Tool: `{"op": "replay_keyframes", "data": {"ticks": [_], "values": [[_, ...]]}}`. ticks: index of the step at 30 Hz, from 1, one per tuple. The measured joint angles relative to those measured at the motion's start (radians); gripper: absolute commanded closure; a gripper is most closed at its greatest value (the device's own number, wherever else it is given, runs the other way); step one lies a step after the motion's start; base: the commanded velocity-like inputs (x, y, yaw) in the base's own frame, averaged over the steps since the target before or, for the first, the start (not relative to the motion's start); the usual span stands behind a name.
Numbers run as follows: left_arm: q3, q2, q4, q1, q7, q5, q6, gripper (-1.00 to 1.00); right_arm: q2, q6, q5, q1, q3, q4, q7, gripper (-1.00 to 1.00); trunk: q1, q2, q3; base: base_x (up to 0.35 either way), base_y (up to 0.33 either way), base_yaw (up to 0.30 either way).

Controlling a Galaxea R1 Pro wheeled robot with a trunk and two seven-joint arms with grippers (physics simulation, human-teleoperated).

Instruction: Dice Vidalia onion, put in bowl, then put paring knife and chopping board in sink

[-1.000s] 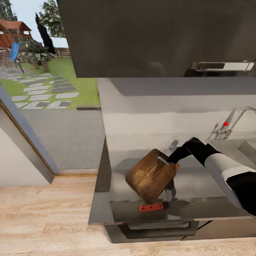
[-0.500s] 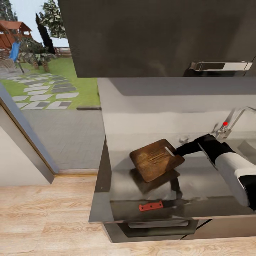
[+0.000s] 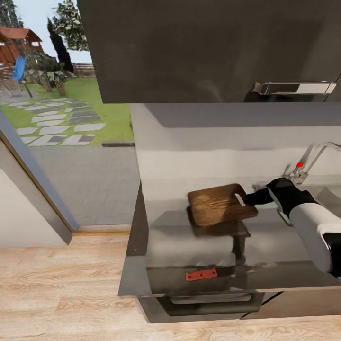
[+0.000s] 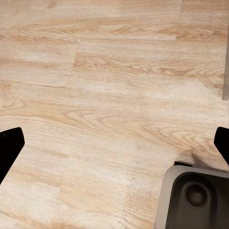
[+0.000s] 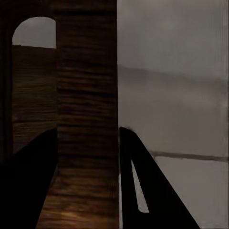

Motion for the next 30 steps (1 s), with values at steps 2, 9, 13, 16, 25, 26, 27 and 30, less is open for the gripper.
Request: {"op": "replay_keyframes", "data": {"ticks": [2, 9, 13, 16, 25, 26, 27, 30], "values": [[0.0, 0.0, 0.0, 0.0, 0.0, 0.0, 0.0, -1.0, 0.0, 0.028, -0.004, 0.0, -0.031, 0.0, -0.031, 1.0, 0.0, 0.0, 0.0, 0.0, 0.0, 0.0], [0.0, 0.0, 0.0, 0.0, 0.0, 0.0, 0.0, -1.0, -0.001, 0.07, -0.004, 0.0, -0.089, 0.002, -0.084, 1.0, 0.0, 0.0, 0.0, 0.0, 0.0, 0.0], [-0.001, 0.0, 0.0, 0.0, 0.0, -0.001, 0.0, -1.0, -0.002, 0.092, -0.007, 0.0, -0.092, 0.002, -0.105, 1.0, 0.0, 0.0, 0.0, 0.0, 0.0, 0.0], [-0.001, 0.0, 0.0, 0.0, 0.0, -0.001, 0.0, -1.0, -0.003, 0.097, -0.009, 0.0, -0.092, 0.002, -0.109, 1.0, 0.0, 0.0, 0.0, 0.0, 0.0, 0.0], [-0.002, 0.0, 0.0, 0.0, 0.0, -0.001, 0.0, -1.0, -0.004, 0.101, -0.009, 0.0, -0.094, 0.002, -0.111, 1.0, 0.0, 0.0, 0.0, -0.023, 0.0, 0.0], [-0.002, 0.0, 0.0, 0.0, 0.0, -0.001, 0.0, -1.0, -0.004, 0.101, -0.009, 0.0, -0.094, 0.002, -0.111, 1.0, 0.0, 0.0, 0.0, -0.205, 0.0, 0.0], [-0.002, 0.0, 0.0, 0.0, 0.0, -0.001, 0.0, -1.0, -0.004, 0.101, -0.009, 0.0, -0.094, 0.002, -0.11, 1.0, 0.0, 0.0, 0.0, -0.25, 0.0, 0.0], [-0.002, 0.0, 0.0, 0.0, 0.0, -0.001, 0.0, -1.0, -0.004, 0.101, -0.009, 0.0, -0.093, 0.002, -0.11, 1.0, 0.001, 0.0, 0.0, -0.294, 0.0, 0.0]]}}
